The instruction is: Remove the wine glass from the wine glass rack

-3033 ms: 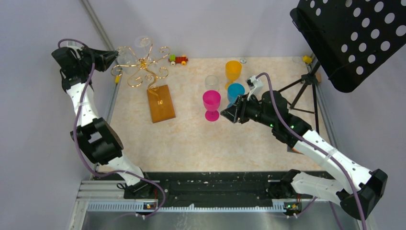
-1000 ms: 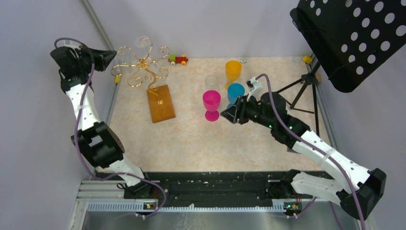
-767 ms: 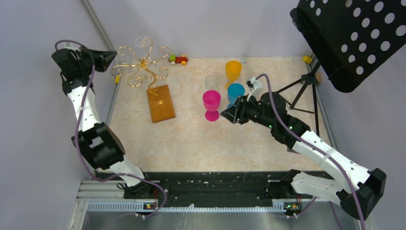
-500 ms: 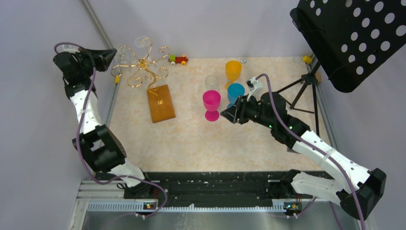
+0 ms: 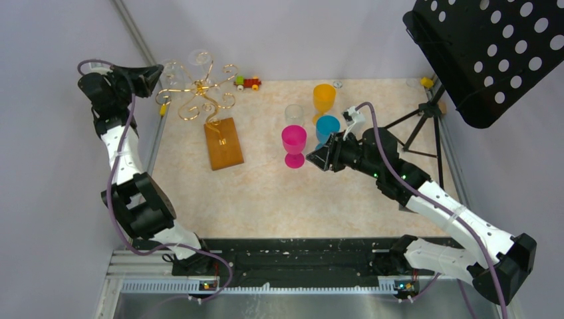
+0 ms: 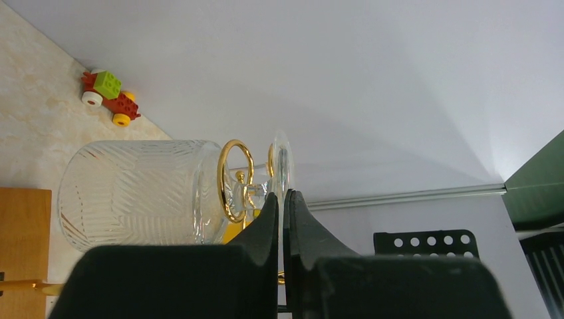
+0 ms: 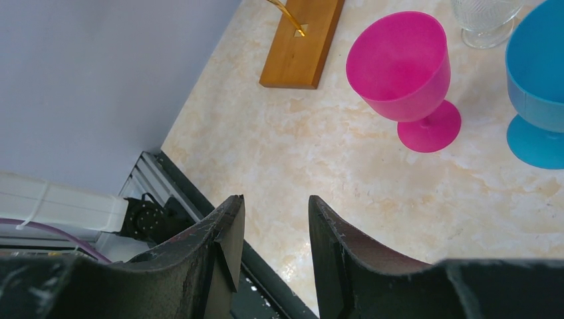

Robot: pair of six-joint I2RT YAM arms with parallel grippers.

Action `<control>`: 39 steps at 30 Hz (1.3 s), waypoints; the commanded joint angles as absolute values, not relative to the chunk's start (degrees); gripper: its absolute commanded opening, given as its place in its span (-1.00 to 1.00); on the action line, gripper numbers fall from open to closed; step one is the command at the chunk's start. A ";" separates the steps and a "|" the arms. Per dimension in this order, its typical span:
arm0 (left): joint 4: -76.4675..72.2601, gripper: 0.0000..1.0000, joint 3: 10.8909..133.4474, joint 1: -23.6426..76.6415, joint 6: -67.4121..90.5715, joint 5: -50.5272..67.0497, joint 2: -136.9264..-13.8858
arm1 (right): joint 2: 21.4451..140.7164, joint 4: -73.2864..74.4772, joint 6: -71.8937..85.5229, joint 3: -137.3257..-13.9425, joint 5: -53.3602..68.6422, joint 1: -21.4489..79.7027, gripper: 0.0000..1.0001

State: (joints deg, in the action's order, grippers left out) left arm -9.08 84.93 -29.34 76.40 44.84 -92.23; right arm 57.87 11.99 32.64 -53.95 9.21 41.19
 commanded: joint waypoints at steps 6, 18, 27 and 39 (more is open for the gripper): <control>-14.84 -1.00 85.43 -28.65 74.77 37.18 -88.36 | 57.23 10.01 32.60 -53.59 8.38 40.80 -0.17; -20.87 -1.00 83.82 -27.90 77.05 36.79 -89.11 | 57.74 9.63 32.52 -53.69 8.52 40.78 -0.17; -23.09 -1.00 85.75 -26.21 77.92 38.31 -91.36 | 57.35 10.11 32.42 -53.76 8.02 40.76 -0.17; -13.53 -1.00 84.64 -25.75 73.26 28.92 -88.83 | 57.35 10.36 32.21 -53.94 7.74 40.78 -0.17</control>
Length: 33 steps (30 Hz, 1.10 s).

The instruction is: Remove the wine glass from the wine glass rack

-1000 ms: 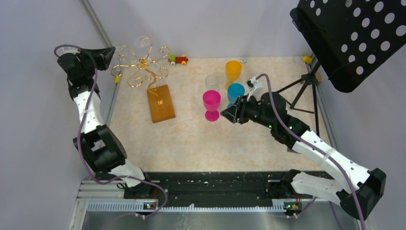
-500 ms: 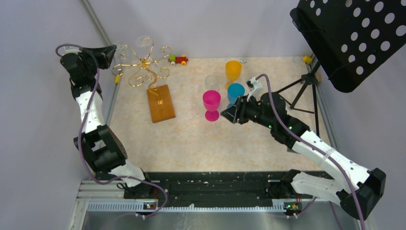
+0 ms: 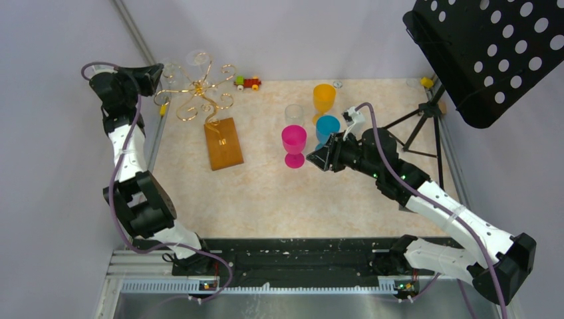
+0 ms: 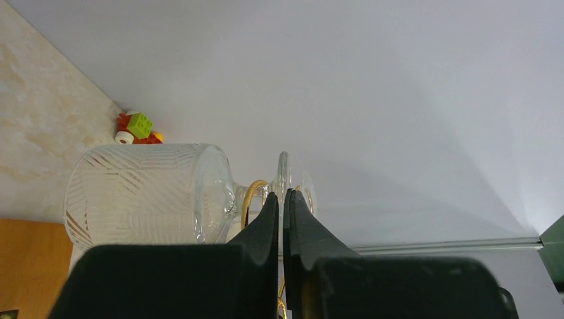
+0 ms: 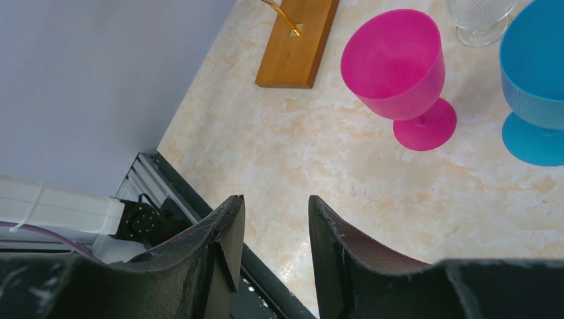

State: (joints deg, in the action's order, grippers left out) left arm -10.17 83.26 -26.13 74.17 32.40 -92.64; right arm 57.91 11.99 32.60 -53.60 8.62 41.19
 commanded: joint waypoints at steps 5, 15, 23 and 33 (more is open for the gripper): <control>-18.42 -1.00 85.81 -25.46 76.62 34.10 -90.93 | 57.65 10.37 32.09 -54.05 7.80 40.78 -0.17; -19.37 -1.00 86.74 -25.11 76.36 40.20 -90.96 | 58.17 9.86 32.32 -53.99 8.26 40.78 -0.17; -11.68 -1.00 87.14 -25.13 71.58 40.46 -88.33 | 58.25 9.85 32.41 -53.96 8.26 40.78 -0.17; -4.84 -1.00 90.32 -25.35 69.61 42.27 -87.59 | 57.88 10.17 32.37 -53.88 8.18 40.78 -0.17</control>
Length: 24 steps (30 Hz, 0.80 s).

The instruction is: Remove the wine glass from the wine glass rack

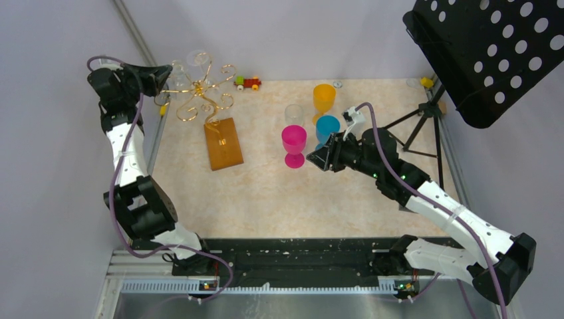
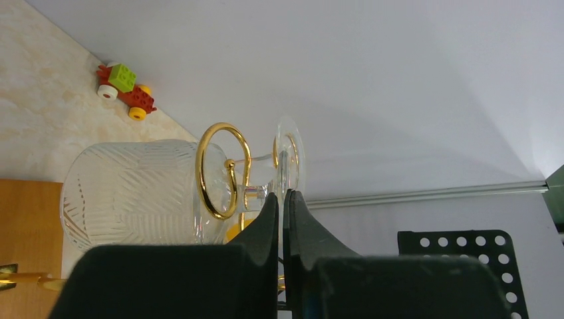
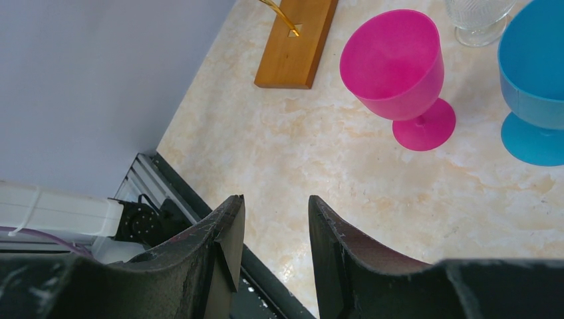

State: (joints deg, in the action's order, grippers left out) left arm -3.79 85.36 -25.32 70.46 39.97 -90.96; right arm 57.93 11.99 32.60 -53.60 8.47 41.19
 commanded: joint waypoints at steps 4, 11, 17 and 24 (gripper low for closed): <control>-1.55 -1.00 91.09 -25.98 68.44 41.83 -87.00 | 57.79 10.15 32.42 -53.87 8.18 40.78 -0.17; 6.16 -1.00 91.45 -26.91 63.99 38.10 -84.41 | 57.58 10.13 32.47 -53.87 8.18 40.78 -0.17; 9.25 -1.00 91.19 -28.04 61.65 35.26 -81.53 | 57.48 10.14 32.63 -53.79 8.26 40.78 -0.17; 11.63 -1.00 89.81 -29.46 58.95 30.41 -77.81 | 57.07 10.19 32.75 -53.66 8.29 40.78 -0.17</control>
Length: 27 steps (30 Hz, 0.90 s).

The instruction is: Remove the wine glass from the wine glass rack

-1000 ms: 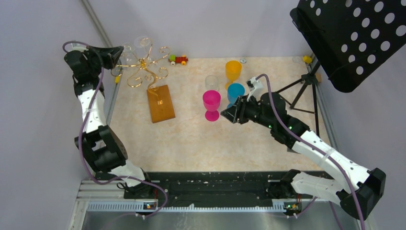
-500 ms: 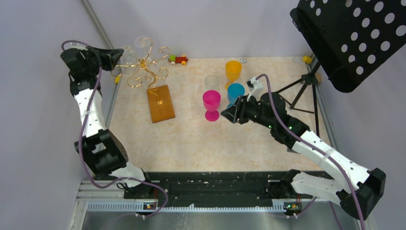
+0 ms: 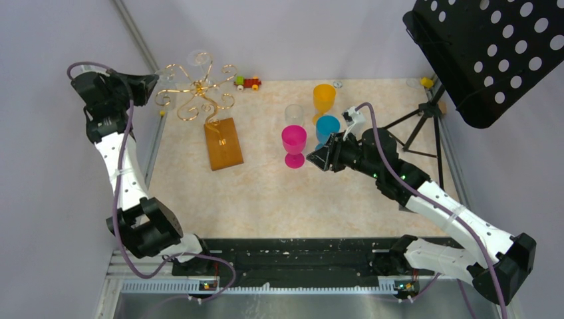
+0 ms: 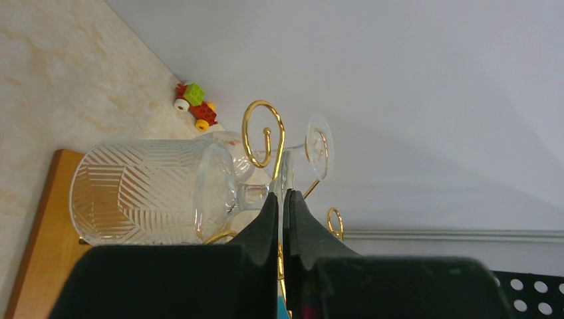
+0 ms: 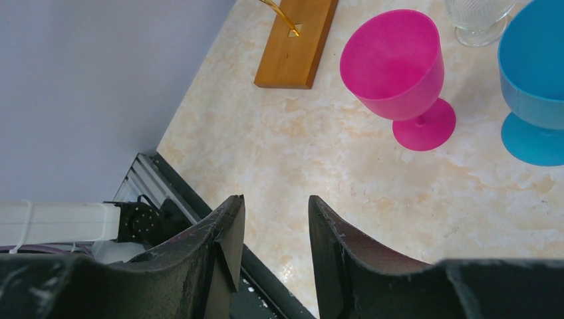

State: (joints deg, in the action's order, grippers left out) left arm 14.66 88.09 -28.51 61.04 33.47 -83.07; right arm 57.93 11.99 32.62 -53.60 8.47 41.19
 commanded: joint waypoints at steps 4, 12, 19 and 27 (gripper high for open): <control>12.88 -1.00 88.08 -30.96 57.45 26.69 -75.46 | 56.78 10.33 32.69 -53.63 8.22 40.78 -0.17; 16.21 -1.00 88.20 -34.84 55.12 23.75 -71.77 | 56.25 10.32 32.69 -53.65 8.30 40.78 -0.17; 20.75 -1.00 84.28 -38.18 51.80 25.45 -64.80 | 57.15 9.87 32.40 -54.32 8.86 40.78 -0.17; 30.23 -1.00 82.10 -38.70 46.84 25.46 -56.44 | 58.76 9.01 31.82 -54.55 10.31 40.78 -0.12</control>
